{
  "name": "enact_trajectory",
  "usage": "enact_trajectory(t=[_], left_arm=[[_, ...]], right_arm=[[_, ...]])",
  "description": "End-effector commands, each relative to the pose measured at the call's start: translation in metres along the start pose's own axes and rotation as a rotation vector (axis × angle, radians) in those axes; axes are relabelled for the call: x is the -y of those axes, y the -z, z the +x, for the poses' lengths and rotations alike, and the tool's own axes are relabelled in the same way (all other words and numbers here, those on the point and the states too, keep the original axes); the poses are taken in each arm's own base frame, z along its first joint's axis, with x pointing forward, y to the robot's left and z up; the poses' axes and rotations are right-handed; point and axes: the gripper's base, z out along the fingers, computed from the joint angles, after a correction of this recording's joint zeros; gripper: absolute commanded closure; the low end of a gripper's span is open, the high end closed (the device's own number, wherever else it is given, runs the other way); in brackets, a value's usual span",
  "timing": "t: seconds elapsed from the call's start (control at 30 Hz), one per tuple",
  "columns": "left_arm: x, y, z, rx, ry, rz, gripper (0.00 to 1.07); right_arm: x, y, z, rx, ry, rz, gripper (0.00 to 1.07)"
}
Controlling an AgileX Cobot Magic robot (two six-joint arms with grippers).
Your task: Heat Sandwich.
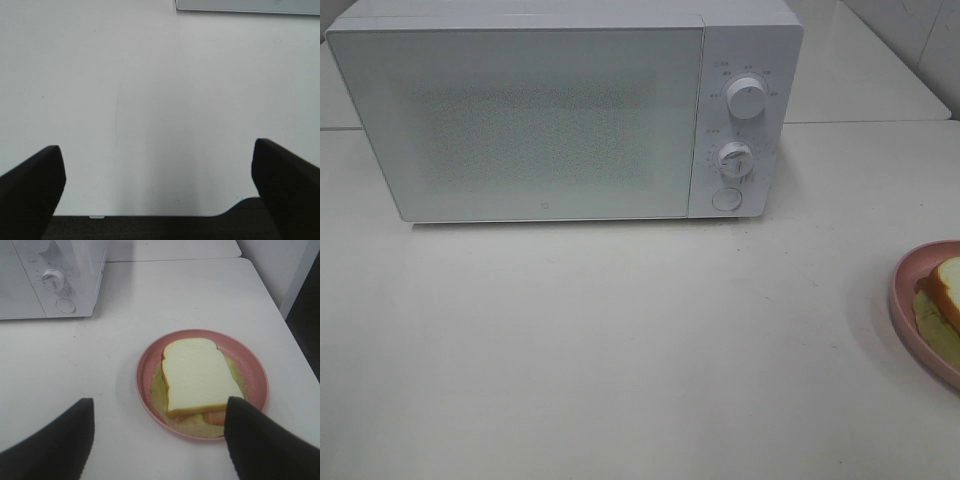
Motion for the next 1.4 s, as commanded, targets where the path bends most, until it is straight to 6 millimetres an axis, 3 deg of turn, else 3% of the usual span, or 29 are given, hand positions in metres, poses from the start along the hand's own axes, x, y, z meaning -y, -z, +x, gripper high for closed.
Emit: enact_trajectory(t=[0.03, 0.47, 1.4], left_arm=[[-0.001, 0.009, 0.010, 0.067, 0.042, -0.022, 0.10], [0.001, 0.037, 0.033, 0.295, 0.006, -0.031, 0.10], [0.001, 0.036, 0.033, 0.290, 0.005, -0.030, 0.10]], right_arm=[[0.000, 0.004, 0.002, 0.032, 0.006, 0.004, 0.37], [0.000, 0.004, 0.002, 0.032, 0.006, 0.004, 0.37], [0.000, 0.004, 0.002, 0.032, 0.004, 0.004, 0.37]])
